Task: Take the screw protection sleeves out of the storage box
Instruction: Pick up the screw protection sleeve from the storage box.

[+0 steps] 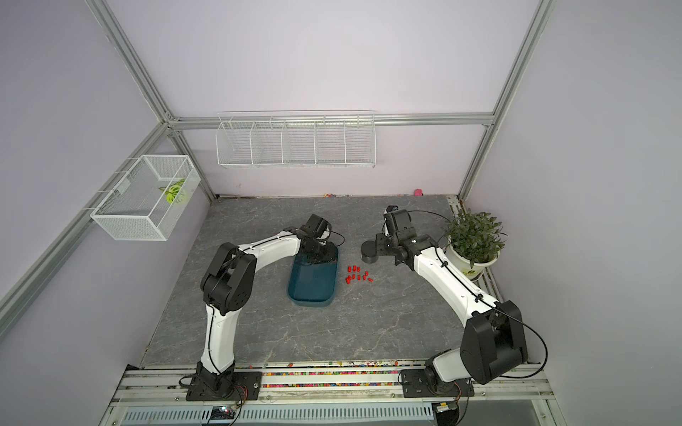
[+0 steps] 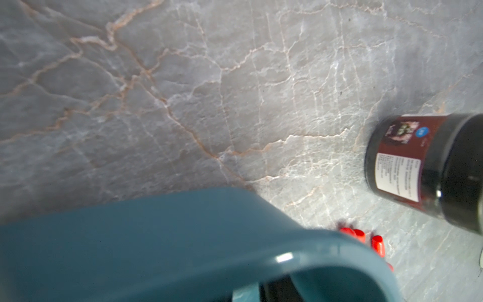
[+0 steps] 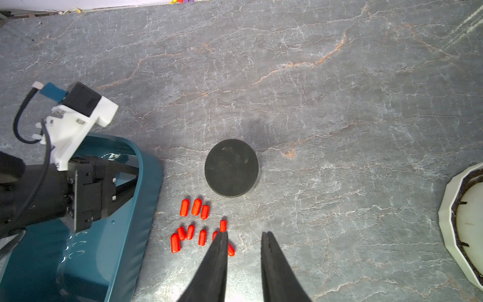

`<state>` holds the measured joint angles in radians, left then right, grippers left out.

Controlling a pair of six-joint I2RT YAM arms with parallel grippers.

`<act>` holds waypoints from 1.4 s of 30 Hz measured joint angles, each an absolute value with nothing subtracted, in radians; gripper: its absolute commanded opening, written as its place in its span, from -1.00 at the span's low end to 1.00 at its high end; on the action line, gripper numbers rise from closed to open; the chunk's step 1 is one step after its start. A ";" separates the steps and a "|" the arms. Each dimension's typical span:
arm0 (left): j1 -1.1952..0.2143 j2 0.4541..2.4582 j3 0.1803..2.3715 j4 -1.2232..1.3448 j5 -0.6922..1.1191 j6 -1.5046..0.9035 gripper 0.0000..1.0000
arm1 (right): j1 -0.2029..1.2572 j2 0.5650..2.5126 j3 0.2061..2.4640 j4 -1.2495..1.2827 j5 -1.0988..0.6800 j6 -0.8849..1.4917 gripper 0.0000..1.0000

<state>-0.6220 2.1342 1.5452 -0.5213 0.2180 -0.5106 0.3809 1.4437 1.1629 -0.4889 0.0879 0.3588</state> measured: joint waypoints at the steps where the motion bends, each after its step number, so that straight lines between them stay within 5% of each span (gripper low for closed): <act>1: -0.622 2.134 1.545 -0.521 0.218 -0.512 -0.59 | 0.381 1.444 1.163 -0.489 0.086 0.359 -0.46; 19: -0.623 2.134 1.528 -0.477 0.217 -0.522 -1.00 | 0.381 1.449 1.163 -0.489 0.080 0.359 -0.46; 25: -0.624 2.119 1.505 -0.465 0.213 -0.522 -1.00 | 0.381 1.449 1.163 -0.489 0.080 0.359 -0.46; 33: -0.624 2.094 1.485 -0.461 0.204 -0.522 -0.70 | 0.381 1.450 1.163 -0.489 0.077 0.359 -0.46; 39: -0.624 2.087 1.480 -0.453 0.187 -0.521 -0.21 | 0.381 1.451 1.163 -0.489 0.077 0.359 -0.46; 42: -0.624 2.087 1.480 -0.450 0.181 -0.524 -0.17 | 0.381 1.451 1.163 -0.489 0.077 0.359 -0.46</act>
<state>-0.6239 2.0872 1.4803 -0.4503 0.1810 -0.5243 0.3805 1.4509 1.1629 -0.4889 0.0769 0.3588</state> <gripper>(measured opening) 0.407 0.270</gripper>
